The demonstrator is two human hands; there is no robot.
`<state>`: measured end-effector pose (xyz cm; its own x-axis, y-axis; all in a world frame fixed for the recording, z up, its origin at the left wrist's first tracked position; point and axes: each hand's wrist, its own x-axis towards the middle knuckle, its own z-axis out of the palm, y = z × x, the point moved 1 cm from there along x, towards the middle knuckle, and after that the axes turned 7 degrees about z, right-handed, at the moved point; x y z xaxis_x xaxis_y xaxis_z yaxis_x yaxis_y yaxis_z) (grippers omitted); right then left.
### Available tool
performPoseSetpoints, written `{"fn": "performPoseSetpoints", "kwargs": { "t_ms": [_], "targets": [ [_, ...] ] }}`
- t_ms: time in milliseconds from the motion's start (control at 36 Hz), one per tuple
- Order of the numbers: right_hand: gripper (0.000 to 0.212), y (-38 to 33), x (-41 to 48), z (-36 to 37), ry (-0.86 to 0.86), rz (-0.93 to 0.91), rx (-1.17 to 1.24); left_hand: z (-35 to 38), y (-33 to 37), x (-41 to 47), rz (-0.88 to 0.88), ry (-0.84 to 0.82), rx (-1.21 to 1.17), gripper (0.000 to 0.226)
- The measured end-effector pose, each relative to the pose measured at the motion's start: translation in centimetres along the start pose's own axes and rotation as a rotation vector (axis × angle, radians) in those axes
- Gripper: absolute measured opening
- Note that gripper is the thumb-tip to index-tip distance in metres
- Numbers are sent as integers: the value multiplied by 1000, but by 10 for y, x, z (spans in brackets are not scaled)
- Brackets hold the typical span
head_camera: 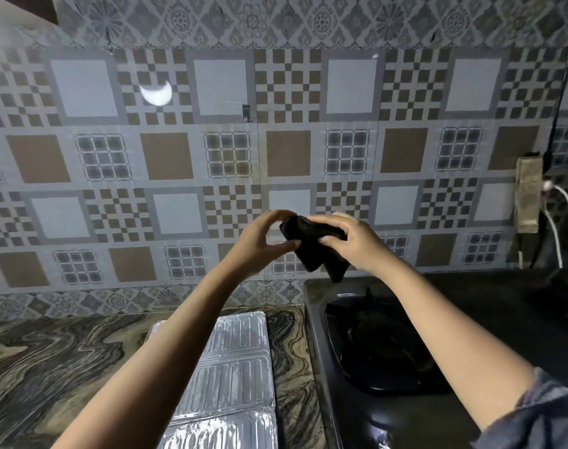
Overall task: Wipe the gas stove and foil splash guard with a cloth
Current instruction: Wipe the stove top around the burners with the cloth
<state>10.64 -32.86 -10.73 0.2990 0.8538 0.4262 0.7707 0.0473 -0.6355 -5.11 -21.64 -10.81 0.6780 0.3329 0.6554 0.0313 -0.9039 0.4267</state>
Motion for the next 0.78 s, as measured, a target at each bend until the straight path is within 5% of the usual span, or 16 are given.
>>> {"fn": "performPoseSetpoints", "kwargs": {
  "t_ms": [389,778],
  "targets": [
    [47,73,-3,-58,-19,-106,-22,95,54,16,-251,332,-199,24],
    [42,131,-17,-40,-15,-100,269,137,79,37,-379,368,-153,18]
  ]
}}
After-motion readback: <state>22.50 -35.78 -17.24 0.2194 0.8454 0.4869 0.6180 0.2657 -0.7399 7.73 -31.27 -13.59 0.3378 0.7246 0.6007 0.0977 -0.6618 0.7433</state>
